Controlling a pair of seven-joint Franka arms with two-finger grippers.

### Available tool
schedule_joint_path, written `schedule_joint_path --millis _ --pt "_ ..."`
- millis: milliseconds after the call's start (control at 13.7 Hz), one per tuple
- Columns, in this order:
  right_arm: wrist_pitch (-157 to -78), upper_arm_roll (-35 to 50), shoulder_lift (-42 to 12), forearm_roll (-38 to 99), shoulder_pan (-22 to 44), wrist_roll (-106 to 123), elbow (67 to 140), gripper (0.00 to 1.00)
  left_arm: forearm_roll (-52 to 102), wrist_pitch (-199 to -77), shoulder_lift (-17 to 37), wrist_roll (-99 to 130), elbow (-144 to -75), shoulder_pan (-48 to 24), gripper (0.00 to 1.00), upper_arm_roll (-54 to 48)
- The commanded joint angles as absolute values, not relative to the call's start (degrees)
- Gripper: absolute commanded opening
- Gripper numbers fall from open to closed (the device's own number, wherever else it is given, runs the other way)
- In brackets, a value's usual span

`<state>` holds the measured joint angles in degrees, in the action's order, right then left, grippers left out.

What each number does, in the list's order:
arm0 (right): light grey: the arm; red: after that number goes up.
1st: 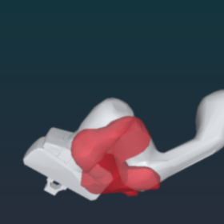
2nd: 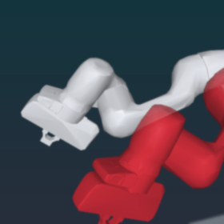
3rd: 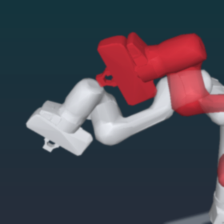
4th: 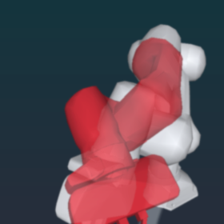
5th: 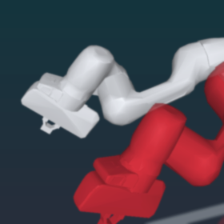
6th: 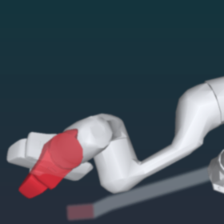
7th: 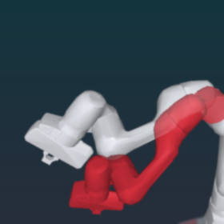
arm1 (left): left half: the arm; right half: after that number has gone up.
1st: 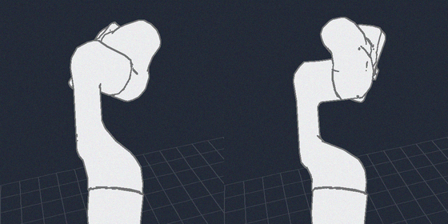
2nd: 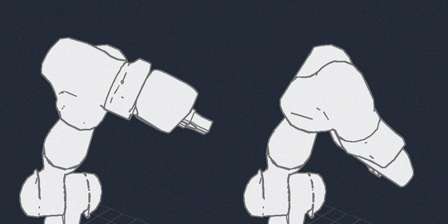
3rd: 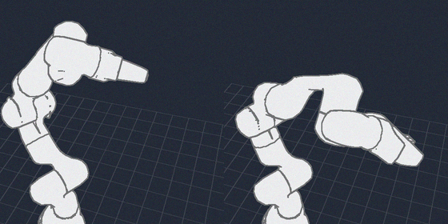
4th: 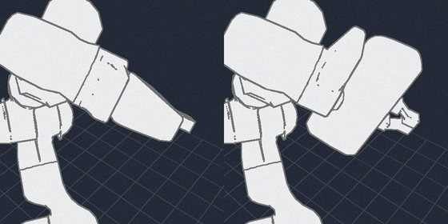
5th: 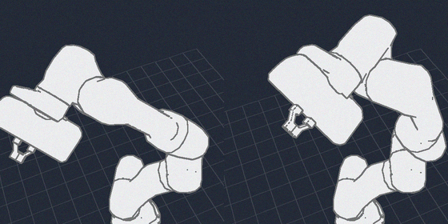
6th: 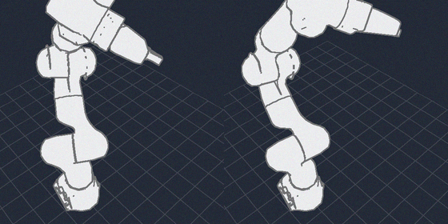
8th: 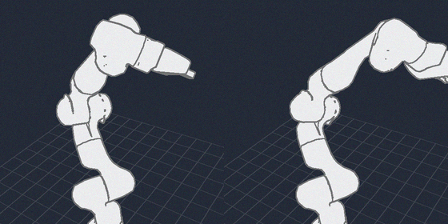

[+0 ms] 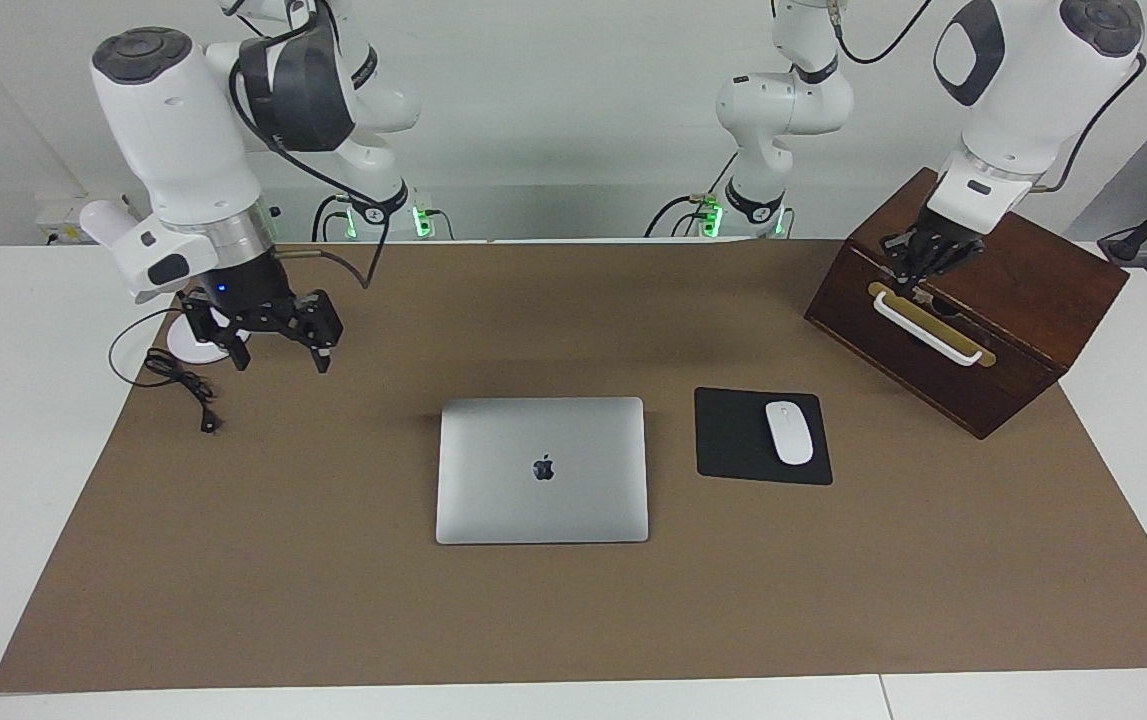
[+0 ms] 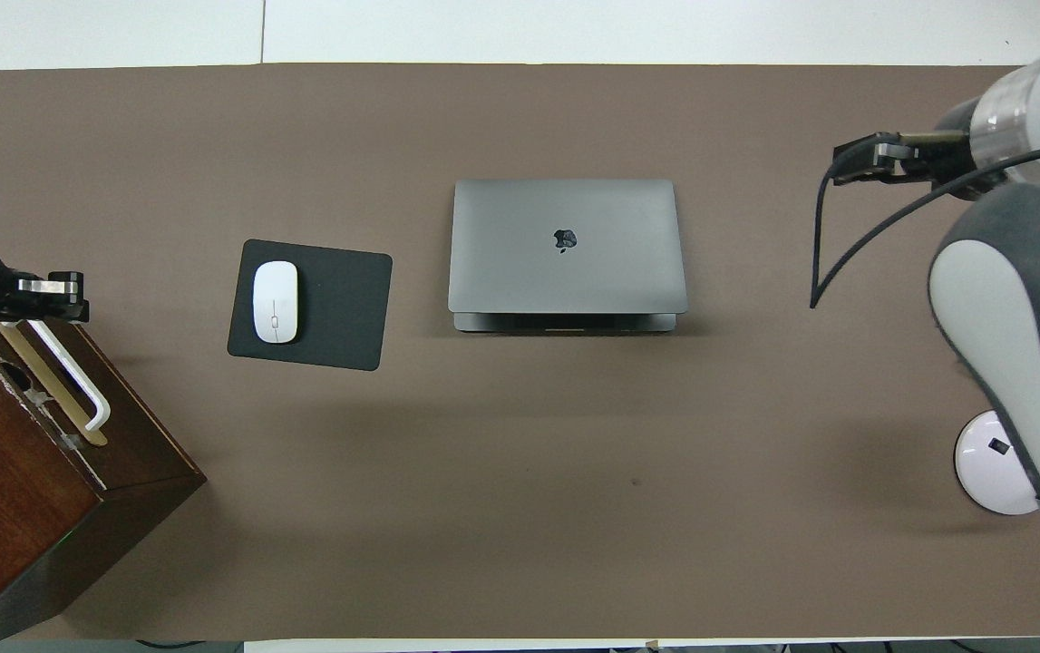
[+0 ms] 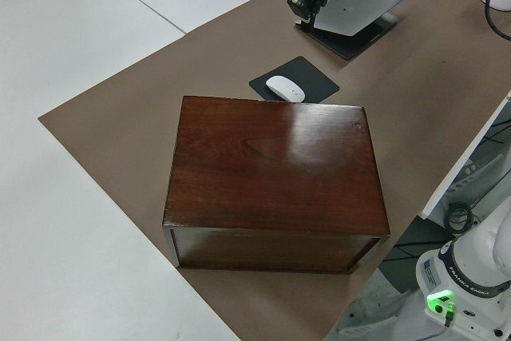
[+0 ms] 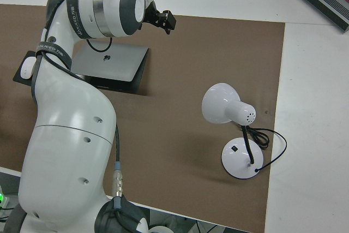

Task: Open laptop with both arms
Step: 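Reach the right gripper to the laptop while the left gripper approaches its front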

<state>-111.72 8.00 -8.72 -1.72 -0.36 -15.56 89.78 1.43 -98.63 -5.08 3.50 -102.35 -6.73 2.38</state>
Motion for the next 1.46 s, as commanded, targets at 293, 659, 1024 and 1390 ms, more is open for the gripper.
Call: schedule_joint_path --millis 293,659,1024,1390 --pt "-126.36 14.06 -11.59 6.49 0.44 -33.47 89.03 1.00 1.32 -115.26 -9.13 4.83 -113.34 -15.19 0.00 2.46" --pt "-138.05 16.43 -12.22 7.29 0.70 -42.97 91.40 1.00 1.32 -136.99 -15.90 2.82 -130.93 -21.00 0.00 2.55" --pt "-161.94 17.13 -12.57 11.07 2.11 -45.08 101.75 1.00 1.32 -155.25 -17.58 0.35 -142.80 -26.79 0.00 2.55" --pt "-176.38 20.04 -13.36 11.25 5.18 -55.61 107.48 1.00 1.32 -174.08 -10.57 0.26 -148.62 -31.54 0.00 2.55"
